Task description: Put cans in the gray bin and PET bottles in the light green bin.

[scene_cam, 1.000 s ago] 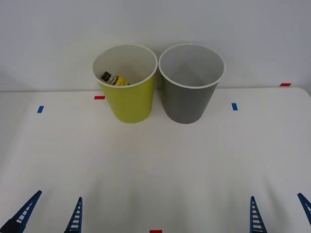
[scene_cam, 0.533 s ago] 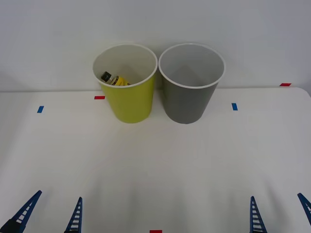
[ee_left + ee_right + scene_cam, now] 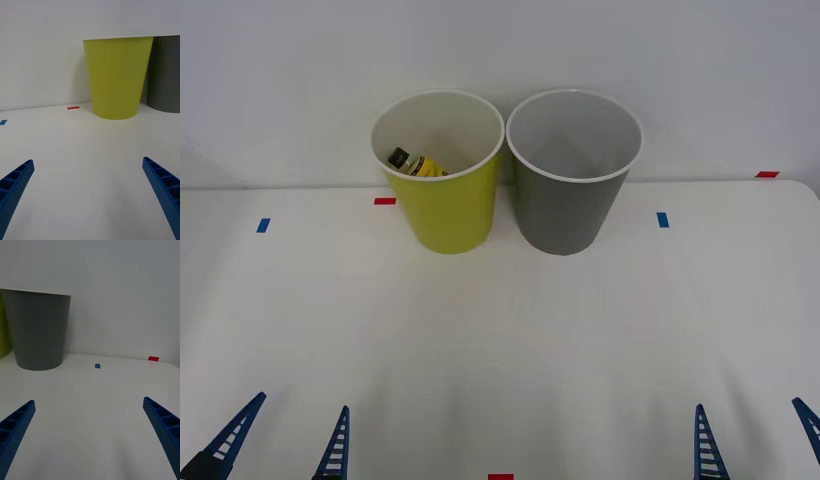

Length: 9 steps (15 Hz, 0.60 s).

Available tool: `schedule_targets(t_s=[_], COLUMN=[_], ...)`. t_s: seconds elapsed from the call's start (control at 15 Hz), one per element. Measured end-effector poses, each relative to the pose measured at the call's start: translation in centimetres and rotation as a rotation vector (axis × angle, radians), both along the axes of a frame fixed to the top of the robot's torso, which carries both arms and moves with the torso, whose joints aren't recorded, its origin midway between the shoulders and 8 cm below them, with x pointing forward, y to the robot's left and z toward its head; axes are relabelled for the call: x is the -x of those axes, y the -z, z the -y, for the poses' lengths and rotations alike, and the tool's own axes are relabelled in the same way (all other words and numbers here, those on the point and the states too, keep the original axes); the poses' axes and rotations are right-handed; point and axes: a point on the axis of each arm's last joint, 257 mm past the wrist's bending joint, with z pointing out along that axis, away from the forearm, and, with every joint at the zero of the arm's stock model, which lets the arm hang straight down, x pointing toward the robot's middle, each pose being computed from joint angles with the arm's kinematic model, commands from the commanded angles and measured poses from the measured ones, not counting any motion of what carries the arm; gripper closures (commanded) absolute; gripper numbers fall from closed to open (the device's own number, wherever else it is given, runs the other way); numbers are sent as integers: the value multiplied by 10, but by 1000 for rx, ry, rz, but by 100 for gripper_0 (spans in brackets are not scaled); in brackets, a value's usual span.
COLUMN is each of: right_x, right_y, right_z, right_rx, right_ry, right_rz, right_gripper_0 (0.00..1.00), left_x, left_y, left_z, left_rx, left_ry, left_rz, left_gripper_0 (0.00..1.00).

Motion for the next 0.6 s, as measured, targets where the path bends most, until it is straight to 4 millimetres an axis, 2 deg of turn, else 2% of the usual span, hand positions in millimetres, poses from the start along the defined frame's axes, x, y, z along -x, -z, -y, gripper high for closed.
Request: schedule_targets(t_s=[0.6], right_x=[0], right_y=[0], right_z=[0], right_rx=[0], right_ry=[0], right_rz=[0], right_gripper_0=[0], left_x=[0], left_y=[0], left_z=[0], left_rx=[0], left_ry=[0], left_rz=[0], left_gripper_0=[0])
